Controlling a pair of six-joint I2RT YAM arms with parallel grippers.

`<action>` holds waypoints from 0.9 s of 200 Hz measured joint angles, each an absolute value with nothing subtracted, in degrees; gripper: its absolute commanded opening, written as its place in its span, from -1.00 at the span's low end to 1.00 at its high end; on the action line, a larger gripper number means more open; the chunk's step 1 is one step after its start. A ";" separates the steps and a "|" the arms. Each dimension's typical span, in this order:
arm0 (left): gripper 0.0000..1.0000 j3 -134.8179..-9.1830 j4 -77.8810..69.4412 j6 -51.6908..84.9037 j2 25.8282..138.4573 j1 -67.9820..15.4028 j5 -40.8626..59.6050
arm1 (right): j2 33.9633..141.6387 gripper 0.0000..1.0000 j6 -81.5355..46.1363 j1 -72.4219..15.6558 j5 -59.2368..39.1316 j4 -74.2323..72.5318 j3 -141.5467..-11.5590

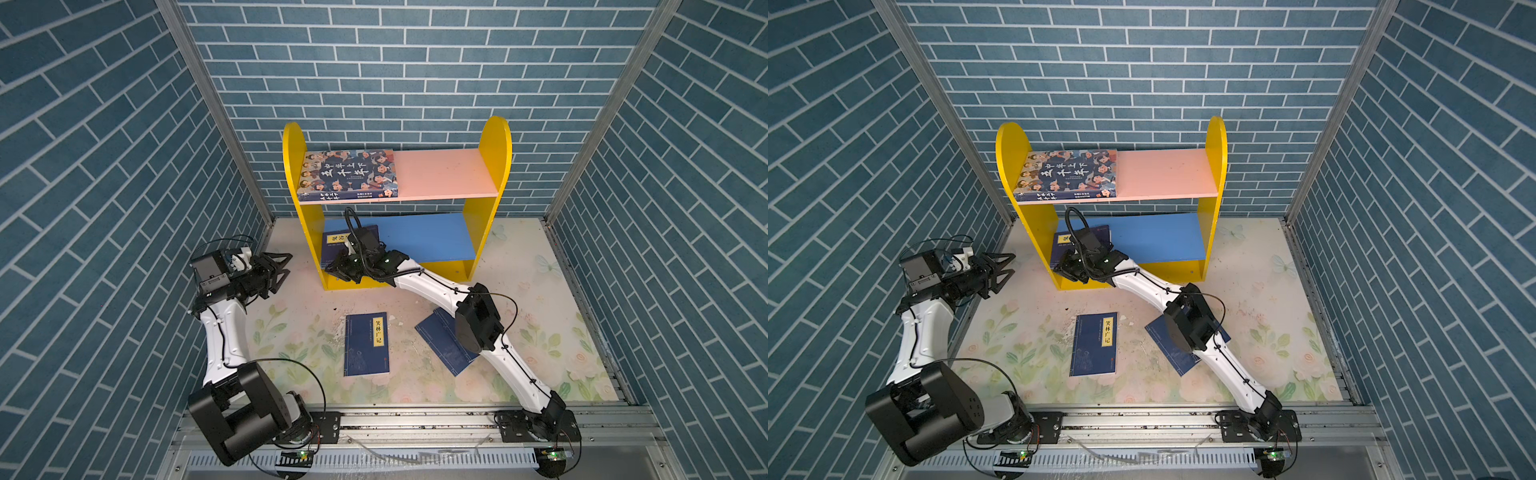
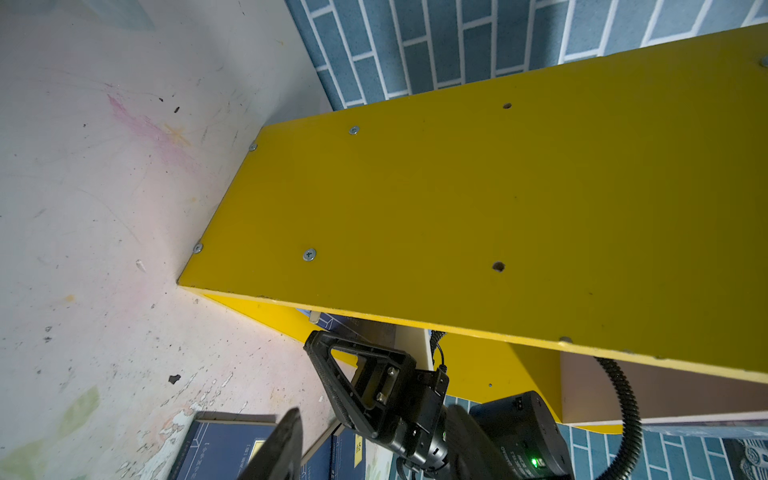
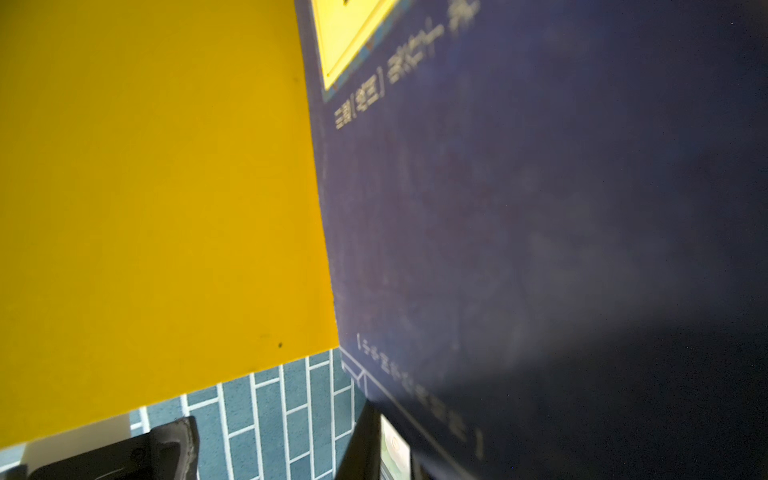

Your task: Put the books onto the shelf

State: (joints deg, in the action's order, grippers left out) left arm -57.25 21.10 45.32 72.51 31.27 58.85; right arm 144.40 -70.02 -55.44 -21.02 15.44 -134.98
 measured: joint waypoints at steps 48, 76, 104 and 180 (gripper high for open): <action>0.14 -57.25 21.10 45.32 72.71 31.33 59.09 | 145.36 -0.68 -70.04 -55.33 -21.23 15.44 -136.57; 0.14 -57.25 21.10 45.43 72.71 31.42 59.22 | 145.40 -0.68 -70.02 -55.20 -21.28 15.46 -136.66; 0.14 -57.06 21.10 45.45 72.71 31.57 59.31 | 145.40 -0.66 -69.97 -55.22 -21.41 15.49 -136.66; 0.16 -56.90 21.76 44.88 72.71 33.39 60.20 | 137.84 -0.33 -67.57 -55.24 -21.41 15.42 -126.87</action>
